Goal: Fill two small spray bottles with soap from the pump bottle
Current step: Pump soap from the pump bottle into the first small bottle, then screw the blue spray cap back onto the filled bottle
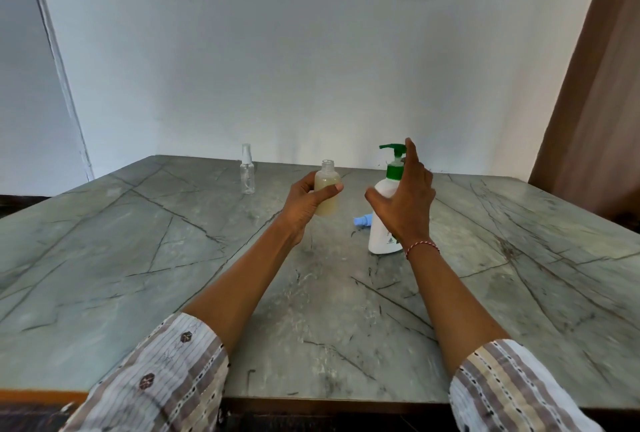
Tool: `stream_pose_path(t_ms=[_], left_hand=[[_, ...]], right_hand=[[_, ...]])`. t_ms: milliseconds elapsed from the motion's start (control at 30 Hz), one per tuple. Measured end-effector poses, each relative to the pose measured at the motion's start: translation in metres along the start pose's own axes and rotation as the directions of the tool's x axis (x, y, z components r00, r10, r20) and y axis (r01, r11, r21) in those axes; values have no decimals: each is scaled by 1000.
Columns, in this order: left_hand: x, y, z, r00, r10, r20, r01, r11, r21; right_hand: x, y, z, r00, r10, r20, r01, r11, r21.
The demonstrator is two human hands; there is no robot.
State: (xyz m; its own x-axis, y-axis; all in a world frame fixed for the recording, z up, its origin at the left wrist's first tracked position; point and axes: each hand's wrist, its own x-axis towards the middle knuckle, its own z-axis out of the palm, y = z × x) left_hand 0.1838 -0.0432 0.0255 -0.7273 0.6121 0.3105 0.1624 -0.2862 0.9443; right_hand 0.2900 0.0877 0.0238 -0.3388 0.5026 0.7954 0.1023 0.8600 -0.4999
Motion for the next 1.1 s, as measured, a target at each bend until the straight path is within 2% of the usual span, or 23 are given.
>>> stream_pose_path(t_ms=[67,233,367,467,567,667,767,933,1033,1100], left_hand=[[-5,-2,-8,1000,-15,-12,15,999,38],[-12,-6,-23,999,-16,-52,22,993,117],[-13,-9,-27,998,-14,-62,22,990,142],[-13,-11,-28,998,0,-67,11,988,157],[-13,-14,-28,998,9,-62,2,985,173],[-10,-18,-29,997,10,-78,8,974,227],[-6,-22,-34,994,-6,-113,36,963,269],[-1,-25,-39,983,-28,-184,69,972,225],[1,-26,-40,980,-54,-190,93,976,199],[0,-25,-42,982,-64,-180,98,977,190]], right_hand=[[0,-4,-1,1000,-13,-23,13,1000,-25],[1,-18,-5,986,-94,-140,59,970,-237],[-2,-36,2,953,-262,-150,214,937,-277],[-8,-47,14,923,-375,-84,349,909,-227],[-17,-49,24,916,-385,113,399,903,-161],[-24,-45,36,880,-283,381,394,884,-253],[-24,-39,45,846,-133,517,380,829,-409],[-16,-39,63,763,123,635,449,605,-657],[-7,-39,73,734,302,608,438,473,-764],[-3,-38,75,709,371,600,437,437,-786]])
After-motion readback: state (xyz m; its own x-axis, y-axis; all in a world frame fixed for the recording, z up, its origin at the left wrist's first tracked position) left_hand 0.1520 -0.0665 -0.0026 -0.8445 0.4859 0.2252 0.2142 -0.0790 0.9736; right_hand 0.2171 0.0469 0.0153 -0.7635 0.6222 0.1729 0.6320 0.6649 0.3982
